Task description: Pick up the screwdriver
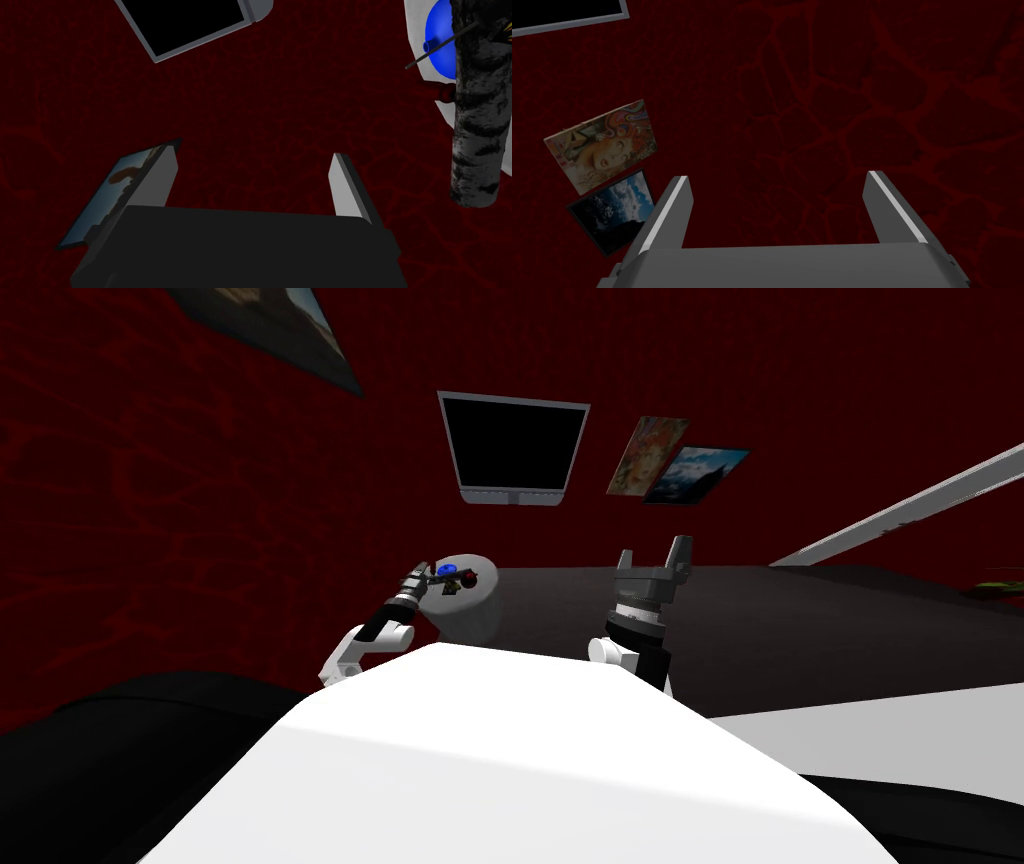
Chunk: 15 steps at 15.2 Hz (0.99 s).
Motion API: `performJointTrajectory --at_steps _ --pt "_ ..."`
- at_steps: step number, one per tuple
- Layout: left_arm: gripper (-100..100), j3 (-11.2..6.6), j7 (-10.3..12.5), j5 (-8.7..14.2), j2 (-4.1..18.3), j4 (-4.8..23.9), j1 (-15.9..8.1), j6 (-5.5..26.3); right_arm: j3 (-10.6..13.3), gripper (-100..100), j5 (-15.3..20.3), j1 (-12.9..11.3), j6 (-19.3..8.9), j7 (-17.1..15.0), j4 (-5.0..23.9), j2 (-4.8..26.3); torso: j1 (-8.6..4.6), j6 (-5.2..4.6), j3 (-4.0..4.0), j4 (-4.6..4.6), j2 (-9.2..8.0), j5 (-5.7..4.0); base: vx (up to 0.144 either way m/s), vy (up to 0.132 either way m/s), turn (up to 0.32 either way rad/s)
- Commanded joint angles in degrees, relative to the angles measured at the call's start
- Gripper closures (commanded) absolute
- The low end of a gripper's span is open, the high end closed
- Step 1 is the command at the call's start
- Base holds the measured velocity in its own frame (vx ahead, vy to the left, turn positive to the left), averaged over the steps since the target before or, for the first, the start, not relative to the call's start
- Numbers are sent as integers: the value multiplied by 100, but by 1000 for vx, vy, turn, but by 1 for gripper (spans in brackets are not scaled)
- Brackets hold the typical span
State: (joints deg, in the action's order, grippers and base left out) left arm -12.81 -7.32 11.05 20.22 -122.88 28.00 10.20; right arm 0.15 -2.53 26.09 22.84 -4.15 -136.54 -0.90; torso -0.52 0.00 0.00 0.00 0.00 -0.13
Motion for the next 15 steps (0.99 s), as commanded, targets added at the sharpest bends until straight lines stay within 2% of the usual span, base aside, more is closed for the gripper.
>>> performJointTrajectory --at_steps 1,2,4,5,7,8,10,11,14,15 --pt "-100 -12 -34 -19 -21 7 -17 170 0 0 0 0 0 0 0 0 0 0 0 0 0 0 16 -57 14" --pt "-100 -183 -127 -1 43 163 -42 366 0 0 0 0 0 0 0 0 16 1 -1 -1 -2 3 24 -86 -122" --pt "-100 -183 -127 -1 43 163 -42 507 0 0 0 0 0 0 0 0 11 -2 0 0 1 4 29 -95 -96" --pt "-100 -361 -229 15 102 329 -69 656 0 0 0 0 0 0 0 0 17 0 0 0 0 4 26 -100 -109" --pt "-100 -361 -229 15 102 329 -69 849 0 0 0 0 0 0 0 0 9 -1 1 0 3 3 41 -103 -87" --pt "-100 -547 -342 29 158 505 -101 1032 0 0 0 0 0 0 0 0 14 0 2 1 3 3 47 -102 -147" --pt "-100 -547 -342 29 158 505 -101 1195 0 0 0 0 0 0 0 0 12 -1 4 1 7 3 51 -88 -85" --pt "-100 -739 -463 41 209 690 -135 1354 -1 0 0 0 0 0 0 0 18 0 4 2 7 4 56 -98 -118" --pt "-100 -739 -463 41 209 690 -135 1544 -1 0 0 0 0 0 0 0 16 -1 8 3 14 4 60 -77 -54" --pt "-100 -936 -593 51 257 884 -173 1753 -1 0 0 0 0 0 0 1 27 0 5 2 9 6 46 -68 -106"
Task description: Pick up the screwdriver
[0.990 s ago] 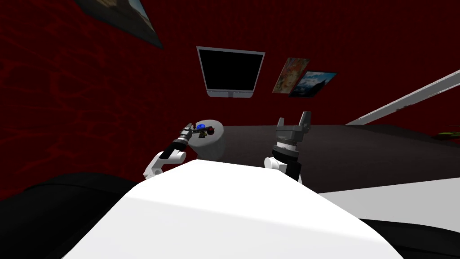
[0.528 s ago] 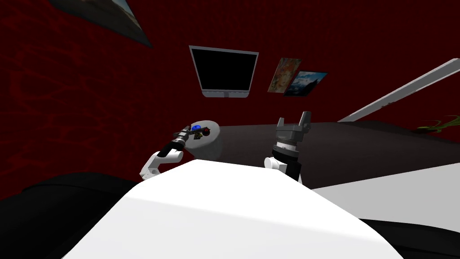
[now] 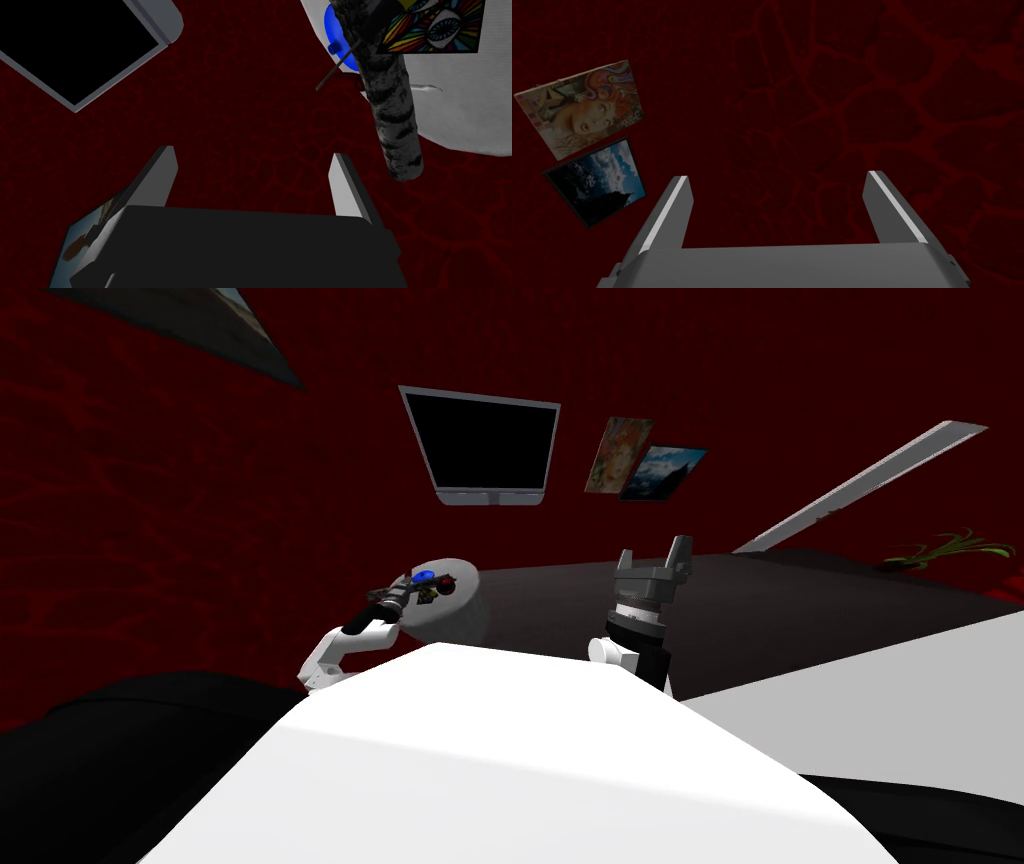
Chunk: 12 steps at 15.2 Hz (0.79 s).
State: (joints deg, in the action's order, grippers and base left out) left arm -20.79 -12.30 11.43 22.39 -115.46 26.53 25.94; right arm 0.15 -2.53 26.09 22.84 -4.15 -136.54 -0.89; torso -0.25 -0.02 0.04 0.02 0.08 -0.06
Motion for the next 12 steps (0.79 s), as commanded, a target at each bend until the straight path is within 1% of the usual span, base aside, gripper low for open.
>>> performJointTrajectory --at_steps 1,2,3,4,5,6,8,9,10,11,12 --pt "-100 -138 -95 12 41 142 -26 286 0 0 0 0 0 0 0 0 0 0 0 0 0 0 57 -79 -132" --pt "-100 -138 -95 12 41 142 -26 318 0 0 0 0 0 0 0 0 -4 0 1 0 1 0 50 -53 -60" --pt "-100 -340 -233 20 87 336 -67 523 0 0 0 0 0 0 0 0 1 2 0 0 0 -1 66 -72 -135" --pt "-100 -340 -233 20 87 343 -67 642 0 0 0 0 0 0 0 0 0 0 2 0 3 0 80 -84 -133" --pt "-100 -340 -233 20 87 343 -67 667 0 0 0 0 0 0 0 0 -4 0 4 1 7 -1 67 -59 -43" --pt "-100 -545 -378 25 129 551 -111 873 0 0 0 1 0 0 0 0 0 2 4 2 6 0 91 -69 -119" --pt "-100 -545 -378 25 129 551 -111 1014 0 0 0 1 0 0 0 0 -1 1 10 4 17 -1 98 -61 -80" --pt "-100 -545 -378 25 129 551 -111 1014 -1 0 0 1 0 0 0 0 2 2 9 4 15 0 45 -25 6" --pt "-100 -753 -529 28 170 763 -157 1215 -1 0 0 1 0 0 0 0 9 3 4 2 6 1 69 -41 -130" --pt "-100 -753 -529 28 170 763 -157 1334 0 0 0 0 0 0 0 0 10 0 4 1 7 1 87 -42 -142" --pt "-100 -753 -529 28 170 763 -157 1356 0 0 0 0 0 0 0 0 9 0 6 2 10 2 60 -26 -38"
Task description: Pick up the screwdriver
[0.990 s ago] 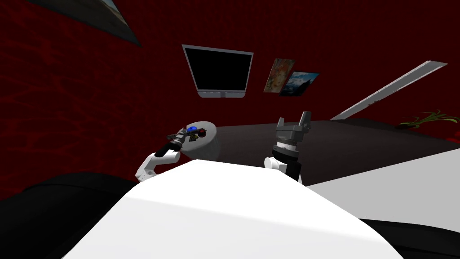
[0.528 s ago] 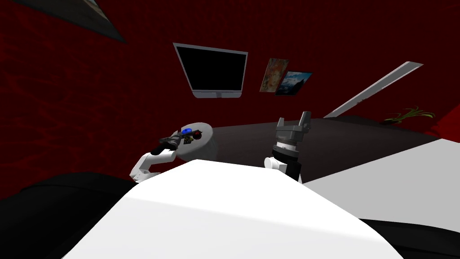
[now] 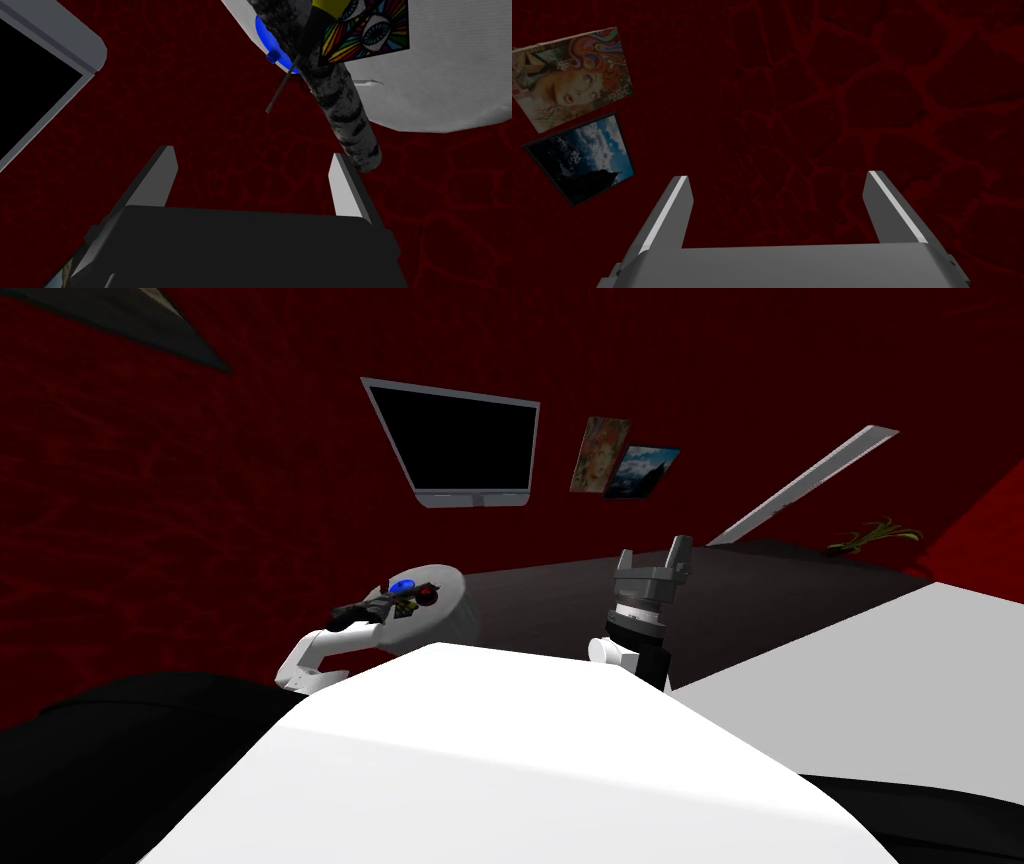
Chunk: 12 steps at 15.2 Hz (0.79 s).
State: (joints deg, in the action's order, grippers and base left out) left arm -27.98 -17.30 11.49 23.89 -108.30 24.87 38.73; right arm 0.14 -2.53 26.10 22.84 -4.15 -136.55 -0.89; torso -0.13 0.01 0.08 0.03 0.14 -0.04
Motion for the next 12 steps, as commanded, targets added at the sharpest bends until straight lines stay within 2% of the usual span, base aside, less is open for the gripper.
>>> performJointTrajectory --at_steps 1,3,4,6,7,10,11,12 --pt "-100 -243 -186 23 59 264 -40 286 0 0 0 0 0 0 0 0 0 0 0 0 0 0 74 -49 -104" --pt "-100 -243 -186 23 59 264 -40 415 0 0 0 0 0 0 0 0 -5 -2 4 1 8 -1 94 -39 -76" --pt "-100 -452 -346 23 95 484 -91 621 0 0 0 0 0 0 0 0 -1 0 3 1 6 -1 102 -33 -104" --pt "-100 -452 -346 23 95 484 -91 746 0 0 0 0 0 0 0 0 1 -2 7 2 14 0 102 -18 -72" --pt "-100 -661 -510 20 130 705 -142 912 0 0 0 0 0 0 0 0 6 -1 6 2 11 1 111 -6 -102" --pt "-100 -661 -510 20 130 705 -142 1068 0 0 0 0 0 0 0 0 11 0 7 3 12 3 81 -5 -53" --pt "-100 -867 -675 16 162 926 -195 1277 0 0 0 0 0 0 0 0 10 1 0 0 -1 2 58 -8 -96" --pt "-100 -867 -675 16 162 926 -195 1379 0 0 0 0 0 0 0 0 10 0 -2 -1 -3 2 87 10 -99"
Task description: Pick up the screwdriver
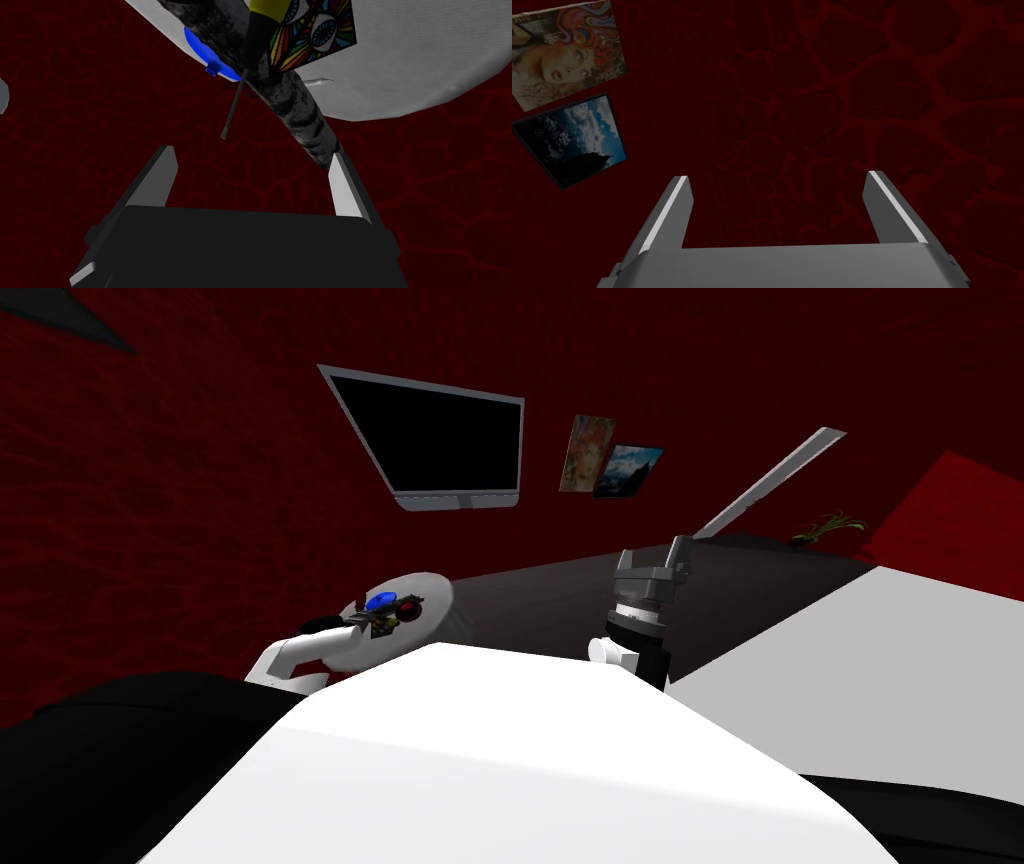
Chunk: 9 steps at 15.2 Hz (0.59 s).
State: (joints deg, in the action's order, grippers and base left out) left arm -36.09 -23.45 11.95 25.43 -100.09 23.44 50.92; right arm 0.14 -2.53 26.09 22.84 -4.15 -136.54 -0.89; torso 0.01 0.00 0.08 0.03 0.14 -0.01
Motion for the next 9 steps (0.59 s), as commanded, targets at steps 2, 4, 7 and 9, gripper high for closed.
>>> performJointTrajectory --at_steps 2,4,7,9 --pt "-100 -257 -225 -36 38 315 -106 384 0 0 0 0 0 0 0 0 2 1 1 0 0 1 90 12 -67" --pt "-100 -257 -225 -36 38 323 -106 461 0 0 0 0 0 0 0 0 3 -1 7 3 13 2 105 6 -69" --pt "-100 -455 -389 -42 65 539 -159 749 0 0 0 1 0 0 0 0 3 -1 11 4 18 1 109 12 -65" --pt "-100 -645 -551 -50 90 749 -212 1023 0 0 0 0 0 0 0 0 6 -1 7 3 11 2 98 25 -96"
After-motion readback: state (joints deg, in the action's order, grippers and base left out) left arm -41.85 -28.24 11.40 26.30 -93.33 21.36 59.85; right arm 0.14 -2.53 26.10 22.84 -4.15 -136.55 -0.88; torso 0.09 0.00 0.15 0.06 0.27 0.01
